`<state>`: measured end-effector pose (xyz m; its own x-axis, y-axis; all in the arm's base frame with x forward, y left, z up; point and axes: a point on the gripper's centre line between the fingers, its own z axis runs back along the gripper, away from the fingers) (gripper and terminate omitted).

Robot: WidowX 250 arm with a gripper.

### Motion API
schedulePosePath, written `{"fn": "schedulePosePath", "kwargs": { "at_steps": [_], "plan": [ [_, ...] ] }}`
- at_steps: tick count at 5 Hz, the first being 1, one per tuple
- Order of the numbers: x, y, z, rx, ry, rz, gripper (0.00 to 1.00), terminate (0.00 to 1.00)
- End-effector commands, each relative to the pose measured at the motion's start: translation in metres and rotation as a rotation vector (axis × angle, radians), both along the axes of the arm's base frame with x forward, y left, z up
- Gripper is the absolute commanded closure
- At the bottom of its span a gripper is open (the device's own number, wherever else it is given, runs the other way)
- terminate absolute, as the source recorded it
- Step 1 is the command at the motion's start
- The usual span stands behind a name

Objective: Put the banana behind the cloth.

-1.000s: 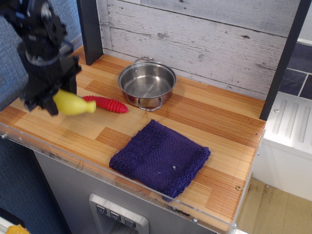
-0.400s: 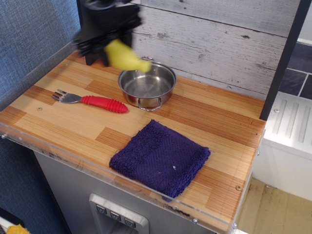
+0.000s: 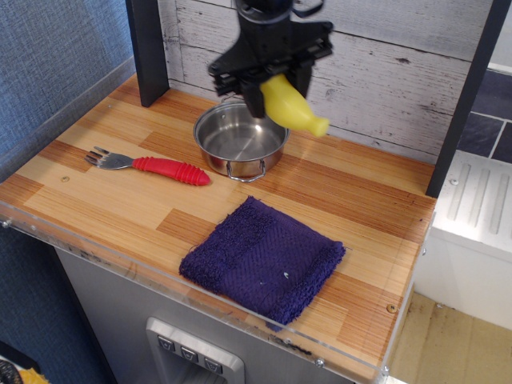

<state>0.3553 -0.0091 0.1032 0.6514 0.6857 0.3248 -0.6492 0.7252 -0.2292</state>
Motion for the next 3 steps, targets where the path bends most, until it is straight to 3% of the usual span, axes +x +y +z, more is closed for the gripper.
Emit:
{"fn": "schedulePosePath", "kwargs": {
  "at_steps": [1,3],
  "plan": [
    [0.0,-0.041,-0.017,-0.02,0.008,-0.15,1.0,0.0],
    [0.014,-0.071,-0.043,-0.004,0.048,-0.236,1.0,0.0]
  ]
}}
